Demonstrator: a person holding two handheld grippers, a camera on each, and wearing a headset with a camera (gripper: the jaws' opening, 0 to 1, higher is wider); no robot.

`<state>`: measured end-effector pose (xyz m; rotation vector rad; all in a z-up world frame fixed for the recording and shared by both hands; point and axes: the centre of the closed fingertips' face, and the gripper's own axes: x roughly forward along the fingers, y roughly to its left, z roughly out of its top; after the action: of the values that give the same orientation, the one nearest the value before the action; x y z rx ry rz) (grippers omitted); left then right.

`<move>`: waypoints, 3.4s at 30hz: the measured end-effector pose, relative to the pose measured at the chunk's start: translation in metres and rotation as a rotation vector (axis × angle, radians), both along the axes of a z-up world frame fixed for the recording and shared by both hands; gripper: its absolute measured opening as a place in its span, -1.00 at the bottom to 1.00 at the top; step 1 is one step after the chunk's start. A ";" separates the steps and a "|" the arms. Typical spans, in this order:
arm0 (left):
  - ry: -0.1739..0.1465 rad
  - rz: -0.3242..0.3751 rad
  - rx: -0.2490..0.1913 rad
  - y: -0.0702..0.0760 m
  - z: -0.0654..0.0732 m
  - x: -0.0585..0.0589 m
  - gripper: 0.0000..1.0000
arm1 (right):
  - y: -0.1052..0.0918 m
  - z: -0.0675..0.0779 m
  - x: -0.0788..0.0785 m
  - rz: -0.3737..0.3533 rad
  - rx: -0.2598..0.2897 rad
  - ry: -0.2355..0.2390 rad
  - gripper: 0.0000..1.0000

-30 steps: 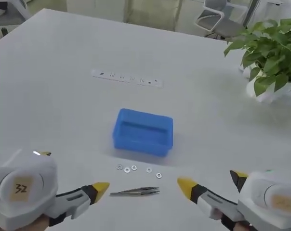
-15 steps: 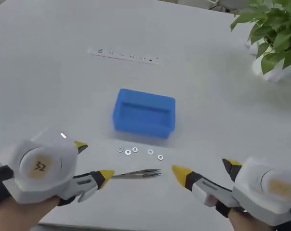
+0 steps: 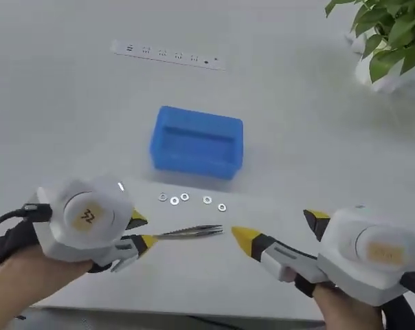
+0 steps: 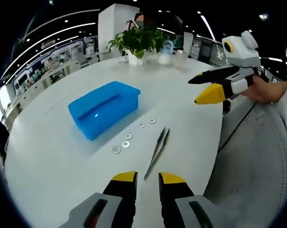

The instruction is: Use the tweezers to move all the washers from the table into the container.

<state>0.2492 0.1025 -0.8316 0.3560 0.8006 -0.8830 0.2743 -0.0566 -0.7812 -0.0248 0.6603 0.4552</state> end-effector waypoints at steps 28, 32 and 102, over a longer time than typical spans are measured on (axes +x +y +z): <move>-0.022 -0.140 0.055 -0.008 -0.010 -0.003 -1.00 | 0.046 -0.008 -0.024 0.222 -0.007 0.080 0.27; -0.058 -0.140 0.026 -0.011 0.012 -0.005 -1.00 | 0.066 -0.006 -0.028 0.311 0.017 0.092 0.07; -0.280 0.461 -0.040 0.071 0.068 -0.009 0.08 | 0.161 -0.007 0.047 0.649 0.053 0.030 -0.92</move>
<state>0.2404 0.1736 -0.7634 0.2385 0.5699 -0.4050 0.3217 0.1039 -0.7881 -0.1857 0.6618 1.0993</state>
